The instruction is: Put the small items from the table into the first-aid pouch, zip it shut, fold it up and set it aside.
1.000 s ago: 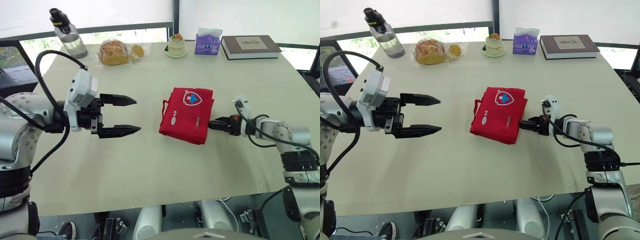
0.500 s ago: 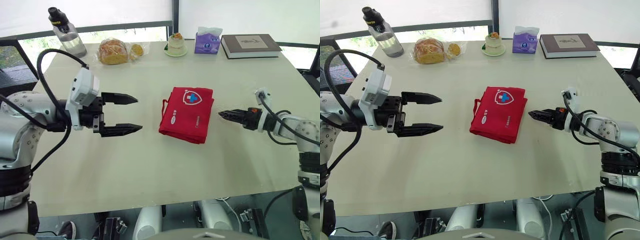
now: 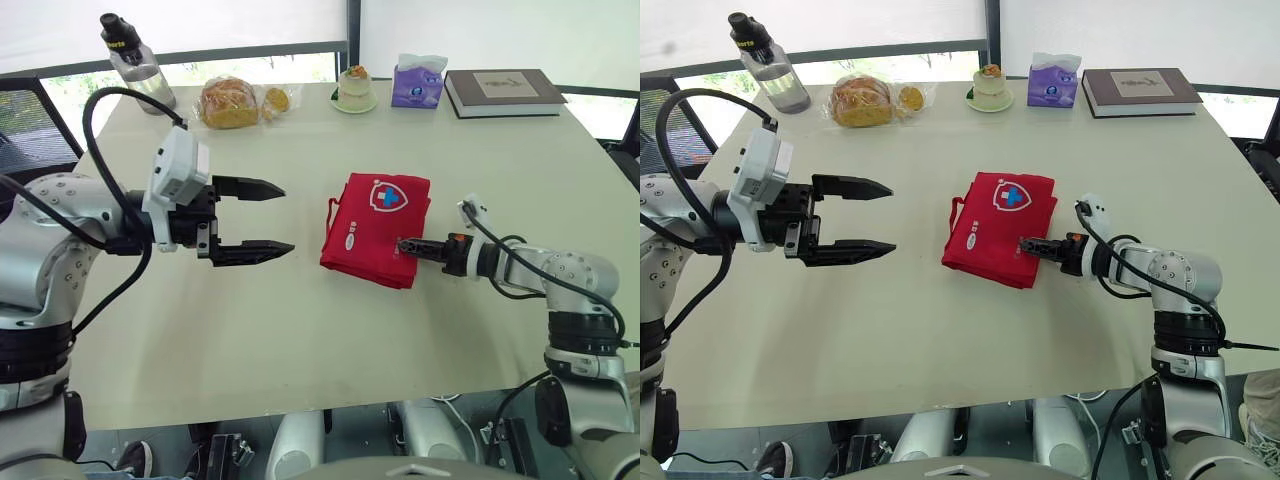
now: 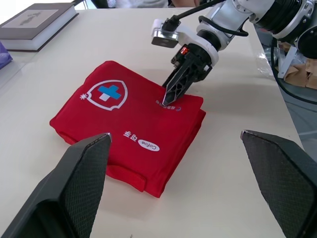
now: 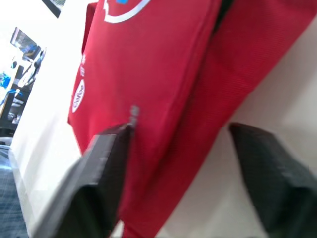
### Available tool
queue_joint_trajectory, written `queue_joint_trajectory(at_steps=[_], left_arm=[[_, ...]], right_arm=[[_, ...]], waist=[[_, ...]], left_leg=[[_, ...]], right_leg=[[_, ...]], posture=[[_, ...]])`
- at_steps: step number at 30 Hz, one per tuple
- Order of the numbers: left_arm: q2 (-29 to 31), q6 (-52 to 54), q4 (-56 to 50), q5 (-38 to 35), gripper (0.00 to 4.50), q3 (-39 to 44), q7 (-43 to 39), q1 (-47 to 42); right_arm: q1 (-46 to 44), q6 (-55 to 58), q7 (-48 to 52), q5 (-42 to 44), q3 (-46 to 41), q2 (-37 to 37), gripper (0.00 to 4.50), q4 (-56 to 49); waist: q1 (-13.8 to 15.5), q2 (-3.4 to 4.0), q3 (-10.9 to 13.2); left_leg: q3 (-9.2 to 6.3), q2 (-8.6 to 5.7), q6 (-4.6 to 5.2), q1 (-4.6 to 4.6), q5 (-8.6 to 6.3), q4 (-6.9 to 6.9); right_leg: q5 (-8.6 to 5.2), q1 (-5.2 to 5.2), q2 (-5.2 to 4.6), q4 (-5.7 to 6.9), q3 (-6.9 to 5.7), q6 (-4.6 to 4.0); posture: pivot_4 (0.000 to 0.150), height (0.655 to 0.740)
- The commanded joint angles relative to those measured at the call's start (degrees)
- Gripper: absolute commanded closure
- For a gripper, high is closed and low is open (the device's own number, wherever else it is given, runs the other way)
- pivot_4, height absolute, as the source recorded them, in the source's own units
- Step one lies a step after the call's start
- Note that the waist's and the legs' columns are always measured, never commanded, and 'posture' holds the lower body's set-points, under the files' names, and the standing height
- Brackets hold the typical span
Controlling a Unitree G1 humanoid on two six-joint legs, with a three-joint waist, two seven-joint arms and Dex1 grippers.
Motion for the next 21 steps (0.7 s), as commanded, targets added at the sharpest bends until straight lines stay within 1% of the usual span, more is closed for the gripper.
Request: queue_joint_trajectory(at_steps=[1, 3, 5, 9, 14, 19, 21], left_arm=[[-0.19, -0.70, 0.15, -0.50, 0.00, 0.00, 0.28, -1.33], [-0.36, -0.77, 0.29, -0.38, 0.00, -0.21, 0.39, -1.56], [-0.61, -0.89, 0.51, -0.22, 0.00, -0.51, 0.54, -1.90], [-2.01, -1.39, 1.45, 0.22, 0.00, -1.07, 2.12, -3.31], [-6.38, -0.97, 3.28, 2.24, 0.00, -3.25, 7.83, -7.19], [-12.79, 0.78, 2.39, 1.96, 0.00, -5.19, 13.96, -9.90], [-14.27, 0.86, 2.66, 2.39, 0.00, -5.67, 15.45, -10.52]], right_arm=[[-0.05, 0.53, -1.40, 1.72, -2.38, 0.96, 2.95, -2.18], [-0.27, 0.73, -2.41, 2.26, -3.63, 1.42, 3.61, -2.03], [-0.62, 0.90, -3.48, 2.80, -5.03, 2.04, 4.48, -1.79], [-2.95, -2.64, -7.84, 3.13, -10.80, 4.42, 4.48, 0.77], [-9.23, -19.48, -20.24, -1.15, -20.88, 6.60, 4.48, 10.45], [-13.92, -36.11, -31.09, -4.70, -26.98, 7.37, 4.48, 20.48], [-16.12, -41.04, -33.80, -4.16, -29.04, 7.62, 4.48, 24.56]], waist=[[-0.02, 0.00, 0.00], [-0.01, 0.00, 0.00], [-0.01, 0.00, 0.00], [0.00, 0.00, 0.00], [0.23, 0.01, 0.01], [0.14, 0.01, 0.01], [0.00, 0.01, 0.01]], left_leg=[[0.00, 0.00, 0.00, 0.00, 0.00, 0.00], [0.00, 0.00, 0.00, 0.00, 0.00, 0.00], [0.00, 0.00, 0.00, -0.01, 0.00, 0.00], [0.00, 0.00, 0.00, 0.00, 0.00, 0.00], [0.00, -0.03, 0.00, -0.04, 0.00, 0.03], [0.01, -0.07, 0.00, -0.06, 0.00, 0.00], [0.01, -0.07, 0.00, -0.07, 0.00, -0.01]], right_leg=[[0.00, 0.00, 0.00, 0.00, 0.00, 0.00], [0.00, 0.00, 0.00, 0.00, 0.00, 0.00], [0.00, 0.00, 0.00, 0.00, 0.00, 0.00], [0.00, 0.00, 0.00, 0.00, 0.00, 0.00], [0.01, -0.01, -0.02, 0.00, 0.00, 0.01], [0.02, -0.01, -0.06, -0.01, 0.01, 0.00], [0.02, -0.02, -0.06, 0.00, 0.02, -0.01]], posture=[[0.150, 0.7400], [0.150, 0.7400], [0.150, 0.7400], [0.150, 0.7400], [0.150, 0.7400], [0.150, 0.7400], [0.150, 0.7400]])
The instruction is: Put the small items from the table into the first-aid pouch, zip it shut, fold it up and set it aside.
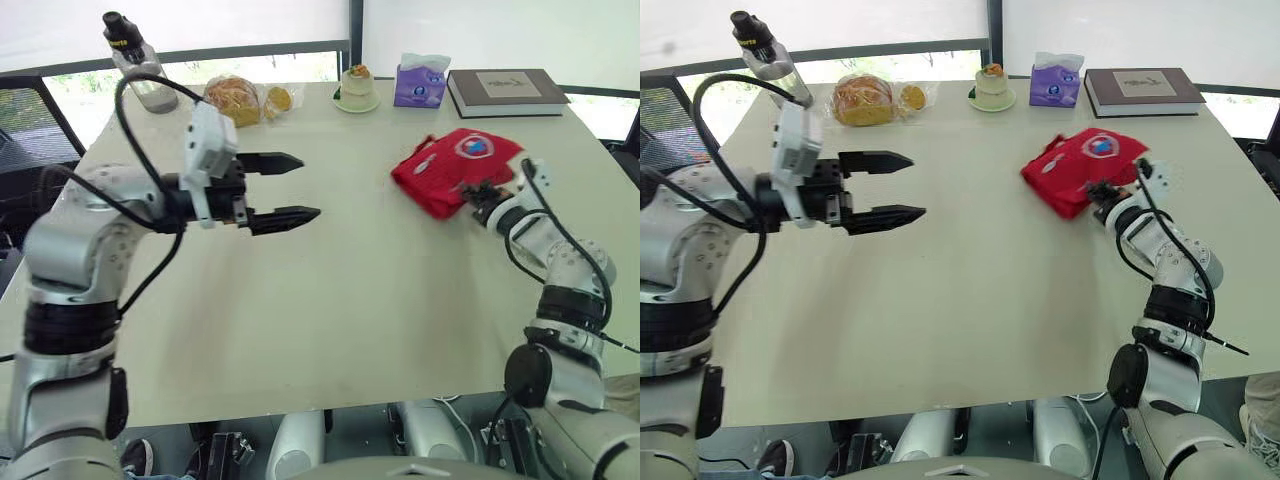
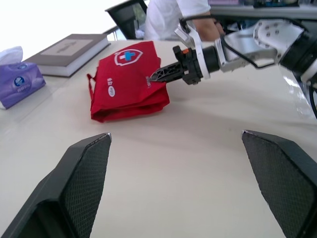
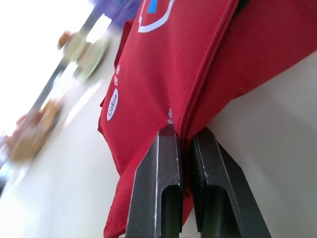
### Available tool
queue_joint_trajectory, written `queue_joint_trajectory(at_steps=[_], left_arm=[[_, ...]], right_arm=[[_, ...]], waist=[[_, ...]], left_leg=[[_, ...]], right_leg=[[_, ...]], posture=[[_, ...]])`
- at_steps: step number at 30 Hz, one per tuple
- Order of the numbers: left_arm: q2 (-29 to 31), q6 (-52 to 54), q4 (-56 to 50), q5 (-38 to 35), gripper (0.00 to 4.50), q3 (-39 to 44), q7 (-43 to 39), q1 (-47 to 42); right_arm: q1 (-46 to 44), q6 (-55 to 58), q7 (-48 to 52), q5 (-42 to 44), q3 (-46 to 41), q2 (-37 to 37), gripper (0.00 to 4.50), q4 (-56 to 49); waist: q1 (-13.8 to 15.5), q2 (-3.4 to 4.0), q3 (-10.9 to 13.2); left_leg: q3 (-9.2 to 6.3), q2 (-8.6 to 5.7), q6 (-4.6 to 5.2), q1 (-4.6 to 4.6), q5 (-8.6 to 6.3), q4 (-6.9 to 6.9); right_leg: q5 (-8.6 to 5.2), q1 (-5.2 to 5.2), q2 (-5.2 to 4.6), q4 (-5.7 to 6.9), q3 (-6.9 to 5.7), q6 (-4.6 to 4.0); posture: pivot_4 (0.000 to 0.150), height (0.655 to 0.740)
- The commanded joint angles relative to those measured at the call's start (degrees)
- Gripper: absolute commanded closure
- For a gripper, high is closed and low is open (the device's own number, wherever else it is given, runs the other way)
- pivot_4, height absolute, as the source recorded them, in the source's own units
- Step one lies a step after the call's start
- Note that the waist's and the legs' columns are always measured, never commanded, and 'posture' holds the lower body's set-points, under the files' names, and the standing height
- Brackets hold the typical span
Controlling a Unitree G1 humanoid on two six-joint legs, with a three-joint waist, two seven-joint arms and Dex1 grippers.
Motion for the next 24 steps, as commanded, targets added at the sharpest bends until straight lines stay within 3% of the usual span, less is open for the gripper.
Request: queue_joint_trajectory(at_steps=[1, 9, 12, 15, 19, 24], left_arm=[[-1.18, -0.19, -0.98, 0.50, 0.00, 0.32, 2.85, -1.98], [-2.91, -0.52, 0.27, 1.54, 0.00, -0.55, 4.35, -3.16], [-2.62, -0.32, 0.02, 1.29, 0.00, -0.20, 4.38, -2.36], [-2.13, -0.24, -0.81, 1.70, 0.00, -0.03, 4.69, -0.67], [-0.76, 0.45, -4.04, 1.39, 0.00, 1.62, 5.77, 5.89], [-0.56, 0.10, -7.17, 1.22, 0.00, 5.30, 8.74, 16.09]], right_arm=[[-4.47, -10.00, -5.26, 1.00, -4.41, 0.05, 4.48, 5.04], [-9.39, -19.44, -6.58, 1.68, -4.53, 0.24, 4.48, 17.71], [-6.85, -17.72, -4.65, 1.15, -1.82, 0.24, 3.38, 15.52], [-3.30, -15.27, -2.94, 1.36, 0.88, -0.13, 1.90, 10.61], [7.71, -9.48, 2.04, 0.63, 7.92, -2.28, 0.03, -4.67], [23.79, -3.82, 15.55, -0.19, 18.60, -11.39, 0.03, -23.82]], waist=[[-0.21, 0.00, 0.00], [-1.13, 0.02, 0.01], [-1.23, 0.02, 0.00], [-1.25, 0.03, 0.00], [-1.22, 0.04, 0.01], [-0.80, 0.09, 0.02]], left_leg=[[0.01, 0.00, 0.00, 0.02, 0.00, -0.01], [0.05, 0.02, 0.01, 0.06, 0.00, -0.08], [0.06, 0.00, 0.01, 0.06, 0.00, -0.08], [0.04, 0.01, 0.00, 0.07, 0.00, -0.09], [0.03, 0.02, 0.00, 0.06, 0.00, -0.12], [0.03, 0.03, 0.00, 0.07, 0.00, -0.17]], right_leg=[[0.00, 0.00, 0.00, 0.01, 0.02, 0.00], [0.01, 0.00, 0.03, 0.01, 0.09, -0.02], [0.01, 0.00, 0.01, 0.01, 0.10, -0.01], [0.01, 0.00, 0.02, 0.02, 0.09, -0.02], [0.00, -0.01, 0.01, 0.01, 0.09, -0.02], [-0.01, -0.01, -0.05, -0.01, 0.08, -0.02]], posture=[[0.150, 0.7400], [0.150, 0.7400], [0.150, 0.7400], [0.150, 0.7400], [0.150, 0.7400], [0.150, 0.7400]])
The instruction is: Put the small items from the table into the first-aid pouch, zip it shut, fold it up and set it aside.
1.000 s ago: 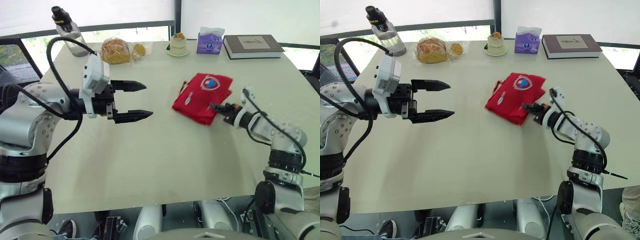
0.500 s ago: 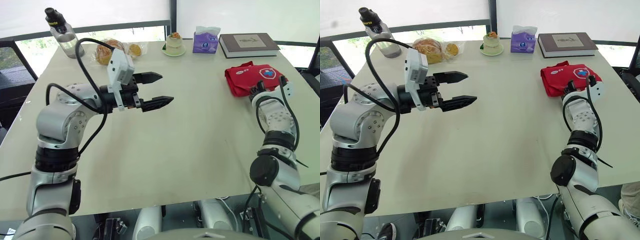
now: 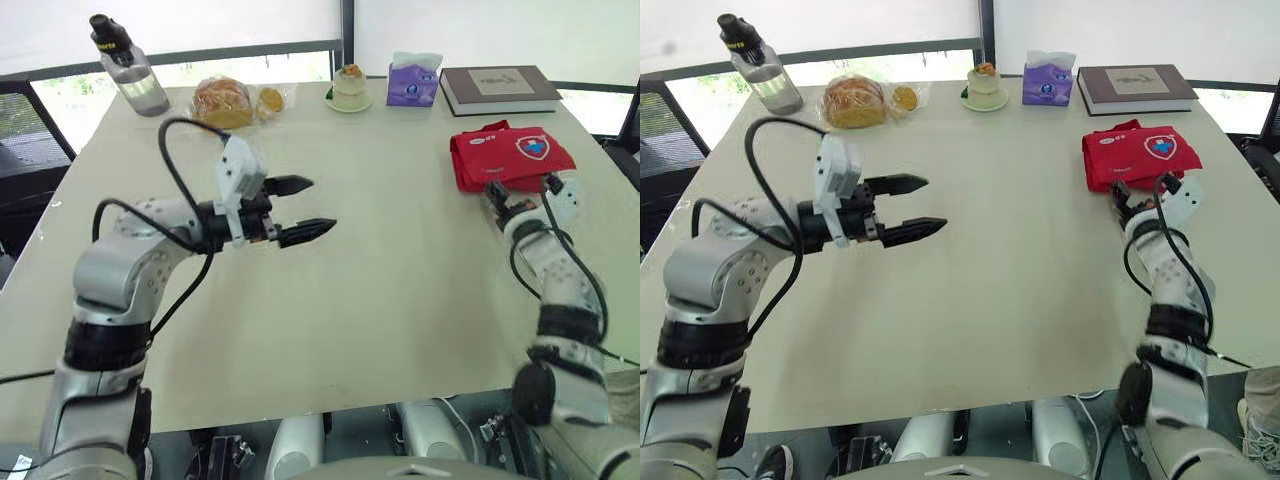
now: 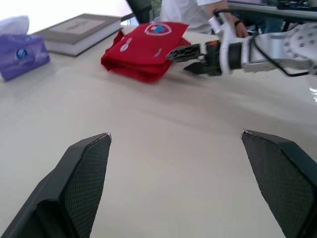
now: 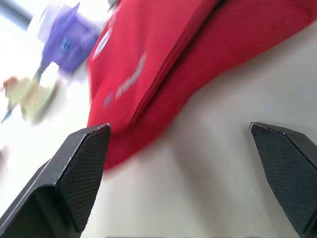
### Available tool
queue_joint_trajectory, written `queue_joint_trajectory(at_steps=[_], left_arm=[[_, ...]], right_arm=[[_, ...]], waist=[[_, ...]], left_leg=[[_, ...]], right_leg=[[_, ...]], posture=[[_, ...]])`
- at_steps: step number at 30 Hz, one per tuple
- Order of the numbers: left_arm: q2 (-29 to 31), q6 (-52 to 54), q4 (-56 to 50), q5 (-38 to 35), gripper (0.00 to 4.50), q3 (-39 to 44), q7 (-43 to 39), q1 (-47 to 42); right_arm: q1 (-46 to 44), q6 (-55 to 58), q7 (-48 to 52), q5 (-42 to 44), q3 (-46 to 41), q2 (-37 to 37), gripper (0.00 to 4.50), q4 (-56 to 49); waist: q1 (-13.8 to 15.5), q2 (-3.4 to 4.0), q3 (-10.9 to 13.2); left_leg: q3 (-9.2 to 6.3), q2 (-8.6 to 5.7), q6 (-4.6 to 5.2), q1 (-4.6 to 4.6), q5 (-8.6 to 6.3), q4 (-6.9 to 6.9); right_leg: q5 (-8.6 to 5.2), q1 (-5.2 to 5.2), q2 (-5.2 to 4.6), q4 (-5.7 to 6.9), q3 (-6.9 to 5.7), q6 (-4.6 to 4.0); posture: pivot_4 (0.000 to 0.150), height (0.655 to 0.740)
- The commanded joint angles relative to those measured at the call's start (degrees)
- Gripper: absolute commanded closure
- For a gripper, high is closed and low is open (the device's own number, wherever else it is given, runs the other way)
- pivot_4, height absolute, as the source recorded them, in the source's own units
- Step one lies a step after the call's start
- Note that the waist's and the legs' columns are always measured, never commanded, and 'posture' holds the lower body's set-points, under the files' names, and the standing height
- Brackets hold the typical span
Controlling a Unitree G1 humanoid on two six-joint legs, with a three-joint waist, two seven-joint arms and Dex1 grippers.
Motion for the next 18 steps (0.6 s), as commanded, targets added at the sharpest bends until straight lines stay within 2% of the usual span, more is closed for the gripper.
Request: queue_joint_trajectory(at_steps=[1, 5, 8, 11, 14, 18], left_arm=[[0.09, -0.77, -4.68, -0.93, 0.00, 4.98, 2.32, 5.63], [-1.09, 0.15, -7.02, -2.71, 0.00, 8.71, 4.55, 13.07], [-1.50, -3.33, -8.37, -1.76, 0.00, 10.14, 3.23, 21.10], [-2.37, -4.59, -8.71, -1.63, 0.00, 11.35, 4.48, 25.32], [-1.42, -9.68, -7.08, 4.08, 0.00, 10.47, 4.97, 28.92], [-2.07, -11.46, -7.30, 4.65, 0.00, 11.57, 5.49, 31.52]], right_arm=[[9.08, 3.14, 13.50, -0.28, 7.69, -8.36, 0.03, -15.51], [18.36, 0.13, 24.06, -2.58, 12.05, -16.58, 0.03, -23.30], [23.96, -7.70, 32.37, -6.02, 12.82, -20.69, 0.03, -25.00], [28.09, -14.32, 38.62, -7.46, 12.35, -22.31, 0.03, -24.69], [32.31, -22.52, 45.05, -8.69, 10.73, -22.81, 0.03, -22.76], [34.88, -30.87, 50.90, -8.08, 8.10, -22.33, 0.03, -19.54]], waist=[[0.07, 0.01, 0.01], [0.05, 0.05, 0.02], [0.07, 0.10, -0.01], [0.79, 0.03, 0.02], [1.29, -0.01, -0.02], [1.44, -0.01, -0.02]], left_leg=[[0.03, -0.01, 0.00, 0.00, 0.00, 0.03], [0.05, 0.04, 0.00, 0.08, 0.00, 0.06], [0.05, 0.06, 0.00, 0.10, 0.00, 0.07], [0.10, 0.05, 0.00, 0.05, -0.01, 0.03], [0.09, 0.04, 0.00, 0.12, 0.00, 0.11], [0.11, 0.05, 0.00, 0.12, -0.01, 0.14]], right_leg=[[0.00, 0.00, 0.00, -0.01, 0.03, 0.01], [-0.02, 0.05, 0.05, -0.03, 0.06, 0.03], [-0.05, 0.03, 0.09, -0.02, 0.05, 0.07], [-0.04, 0.01, 0.05, -0.08, 0.09, 0.03], [-0.09, 0.09, 0.04, -0.07, 0.06, 0.11], [-0.21, 0.11, 0.00, -0.09, 0.05, -0.06]], posture=[[0.150, 0.7400], [0.150, 0.7400], [0.150, 0.7400], [0.150, 0.7400], [0.150, 0.7400], [0.150, 0.7400]])
